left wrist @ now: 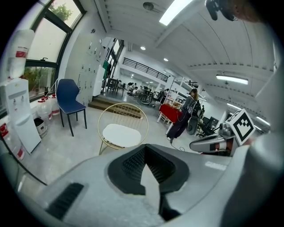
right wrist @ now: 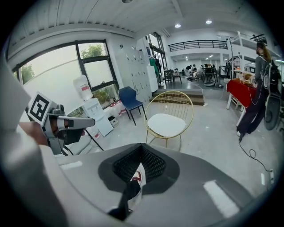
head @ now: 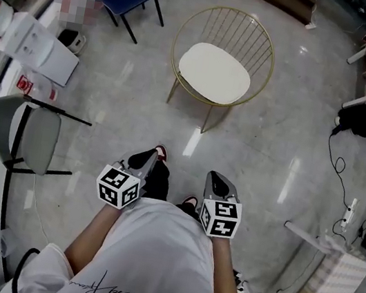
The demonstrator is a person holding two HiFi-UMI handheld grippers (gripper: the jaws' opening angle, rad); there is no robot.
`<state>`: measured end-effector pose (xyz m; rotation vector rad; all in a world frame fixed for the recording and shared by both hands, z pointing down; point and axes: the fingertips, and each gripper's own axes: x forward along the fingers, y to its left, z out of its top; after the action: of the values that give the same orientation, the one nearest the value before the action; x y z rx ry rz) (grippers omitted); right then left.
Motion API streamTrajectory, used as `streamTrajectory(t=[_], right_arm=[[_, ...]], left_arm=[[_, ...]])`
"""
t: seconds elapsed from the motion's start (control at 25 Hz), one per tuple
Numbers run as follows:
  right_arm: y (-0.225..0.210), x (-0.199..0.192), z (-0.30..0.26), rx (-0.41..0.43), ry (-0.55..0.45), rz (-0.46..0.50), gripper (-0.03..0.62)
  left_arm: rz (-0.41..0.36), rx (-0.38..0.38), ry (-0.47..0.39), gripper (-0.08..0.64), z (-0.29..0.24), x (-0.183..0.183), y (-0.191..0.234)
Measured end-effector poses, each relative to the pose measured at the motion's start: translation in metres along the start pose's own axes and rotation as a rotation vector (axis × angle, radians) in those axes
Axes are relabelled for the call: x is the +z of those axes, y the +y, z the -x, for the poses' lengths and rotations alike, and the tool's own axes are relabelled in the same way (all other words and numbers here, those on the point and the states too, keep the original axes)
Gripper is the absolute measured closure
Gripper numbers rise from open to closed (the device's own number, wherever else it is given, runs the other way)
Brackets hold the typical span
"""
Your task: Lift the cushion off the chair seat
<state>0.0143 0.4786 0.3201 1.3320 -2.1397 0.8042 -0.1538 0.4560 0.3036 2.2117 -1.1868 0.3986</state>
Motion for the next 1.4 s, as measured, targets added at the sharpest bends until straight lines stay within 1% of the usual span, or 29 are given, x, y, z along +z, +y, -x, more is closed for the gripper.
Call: streamTrajectory(t=[0.4, 0.52, 0.68, 0.84, 1.08, 1.16, 1.24, 1.32, 1.4], right_arm=[[0.011, 0.057, -0.059, -0.035, 0.025, -0.004, 0.584], [0.019, 0.073, -0.079, -0.041, 0.032, 0.0, 0.584], [0.035, 0.095, -0.107, -0.043, 0.033, 0.007, 0.584], [0.054, 0.116, -0.135, -0.039, 0.032, 0.023, 0.584], [0.081, 0.135, -0.159, -0.029, 0.034, 0.048, 0.584], [0.085, 0.136, -0.161, -0.032, 0.043, 0.054, 0.584], [0.084, 0.137, -0.159, -0.039, 0.049, 0.048, 0.583], [0.082, 0.139, -0.158, -0.05, 0.05, 0.036, 0.584], [0.08, 0.14, -0.158, -0.061, 0.048, 0.032, 0.584]], left_arm=[[0.01, -0.065, 0.004, 0.56, -0.03, 0.054, 0.06], [0.016, -0.09, 0.004, 0.56, -0.035, 0.067, 0.081], [0.011, -0.106, 0.003, 0.56, -0.038, 0.084, 0.112], [0.007, -0.093, 0.035, 0.56, -0.037, 0.091, 0.148], [0.034, -0.102, 0.041, 0.56, -0.031, 0.099, 0.183], [0.038, -0.098, 0.061, 0.56, -0.03, 0.095, 0.19], [0.048, -0.115, 0.062, 0.56, -0.03, 0.094, 0.189], [0.044, -0.147, 0.053, 0.56, -0.032, 0.095, 0.185], [0.023, -0.19, 0.049, 0.56, -0.036, 0.095, 0.176]])
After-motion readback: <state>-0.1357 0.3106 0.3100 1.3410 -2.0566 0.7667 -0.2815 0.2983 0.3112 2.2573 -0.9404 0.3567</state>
